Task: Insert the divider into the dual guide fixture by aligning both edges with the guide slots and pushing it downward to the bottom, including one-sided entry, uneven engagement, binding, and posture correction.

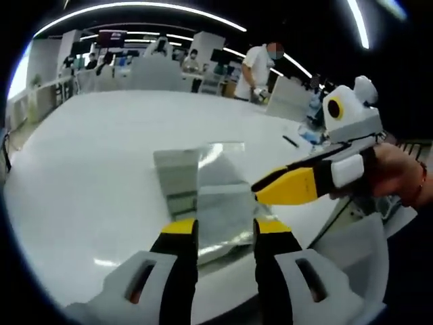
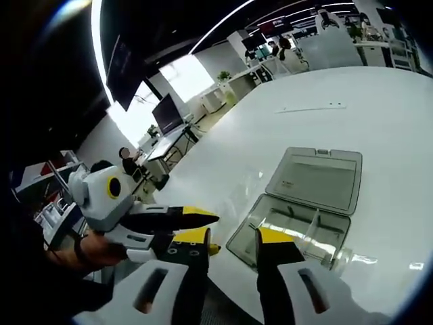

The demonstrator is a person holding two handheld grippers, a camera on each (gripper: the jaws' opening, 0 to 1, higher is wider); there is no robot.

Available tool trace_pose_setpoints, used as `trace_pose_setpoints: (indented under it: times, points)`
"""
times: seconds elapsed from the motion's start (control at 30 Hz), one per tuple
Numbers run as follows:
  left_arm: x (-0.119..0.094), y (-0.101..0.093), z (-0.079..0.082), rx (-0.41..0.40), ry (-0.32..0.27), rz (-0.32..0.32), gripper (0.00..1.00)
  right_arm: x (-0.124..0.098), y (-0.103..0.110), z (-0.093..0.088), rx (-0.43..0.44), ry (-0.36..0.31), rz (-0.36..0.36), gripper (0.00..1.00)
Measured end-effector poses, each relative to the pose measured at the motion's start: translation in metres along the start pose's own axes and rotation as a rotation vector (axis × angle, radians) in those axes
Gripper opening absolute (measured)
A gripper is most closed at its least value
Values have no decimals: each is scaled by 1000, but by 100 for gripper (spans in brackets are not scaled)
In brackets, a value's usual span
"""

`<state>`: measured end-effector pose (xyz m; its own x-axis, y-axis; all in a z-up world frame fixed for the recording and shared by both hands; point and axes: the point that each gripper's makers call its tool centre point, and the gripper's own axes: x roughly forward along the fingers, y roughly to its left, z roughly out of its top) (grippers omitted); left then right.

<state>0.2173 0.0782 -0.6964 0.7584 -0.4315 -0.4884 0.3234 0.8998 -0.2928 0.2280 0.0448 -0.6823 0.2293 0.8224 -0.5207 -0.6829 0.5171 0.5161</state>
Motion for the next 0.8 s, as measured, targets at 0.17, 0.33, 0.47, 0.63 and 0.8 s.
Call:
trace_pose_setpoints:
  times: [0.17,0.33,0.47,0.63,0.8]
  points:
    - [-1,-3,3,-4,-19,-13,30,0,0,2,3,-12,1,19]
    - [-1,-7,6,-4,-35,-29,30,-1,4,5,21,-28,18,14]
    - [-1,-10,7,2,-42,-34,30,-2,4,9,34,-51,19,11]
    - [-1,-10,11,-12,-64,-37,30,-2,1,11,46,-60,14,10]
    - [0,-13,13,-31,-78,-47,30,-3,2,14,64,-84,15,7]
